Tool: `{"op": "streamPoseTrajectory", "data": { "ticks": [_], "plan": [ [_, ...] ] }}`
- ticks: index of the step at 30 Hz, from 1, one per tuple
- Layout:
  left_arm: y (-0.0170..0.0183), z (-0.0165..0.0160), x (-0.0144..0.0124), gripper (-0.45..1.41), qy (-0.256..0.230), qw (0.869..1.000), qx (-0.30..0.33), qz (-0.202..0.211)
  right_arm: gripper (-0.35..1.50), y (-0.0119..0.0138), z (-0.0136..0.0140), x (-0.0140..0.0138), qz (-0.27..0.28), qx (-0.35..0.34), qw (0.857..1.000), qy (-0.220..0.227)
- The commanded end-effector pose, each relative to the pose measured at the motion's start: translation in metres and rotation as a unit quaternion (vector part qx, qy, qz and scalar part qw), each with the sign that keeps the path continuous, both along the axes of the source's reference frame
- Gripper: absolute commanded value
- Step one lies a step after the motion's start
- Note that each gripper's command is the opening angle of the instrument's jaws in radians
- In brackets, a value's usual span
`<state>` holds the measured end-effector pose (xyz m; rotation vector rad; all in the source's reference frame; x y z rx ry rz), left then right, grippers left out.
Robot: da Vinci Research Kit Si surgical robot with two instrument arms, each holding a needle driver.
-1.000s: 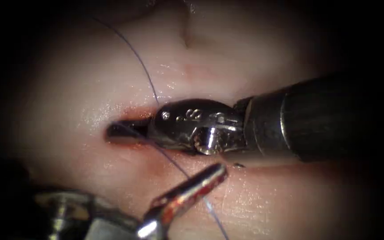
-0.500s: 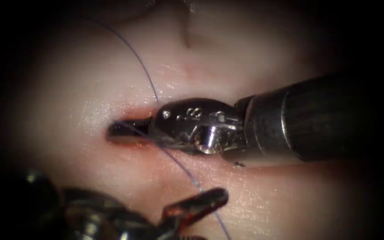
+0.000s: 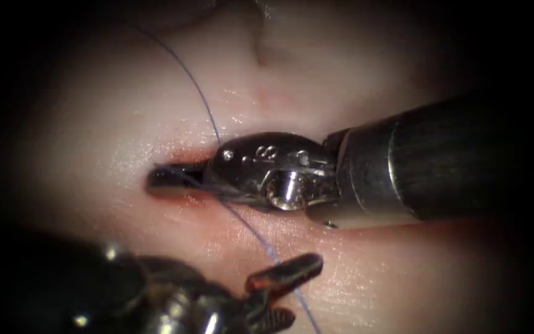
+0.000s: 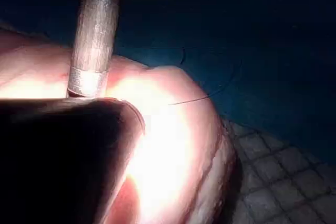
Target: Wound Closure
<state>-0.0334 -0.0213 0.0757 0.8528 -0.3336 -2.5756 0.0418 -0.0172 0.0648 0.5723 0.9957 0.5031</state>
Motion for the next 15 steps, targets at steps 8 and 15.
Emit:
{"op": "streamPoseTrajectory", "data": {
  "ticks": [8, 15],
  "plan": [
    [-0.0012, -0.0002, -0.0013, 0.42, -0.034, 0.999, 0.014, 0.0, -0.35, -0.0007, 0.001, 0.0009, -0.001, 0.003, 1.0, 0.001],
    [-0.002, 0.0001, -0.0021, 0.39, -0.036, 0.999, 0.011, -0.004, -0.35, -0.0007, 0.001, 0.0008, -0.001, 0.003, 1.0, 0.001]
  ]
}}
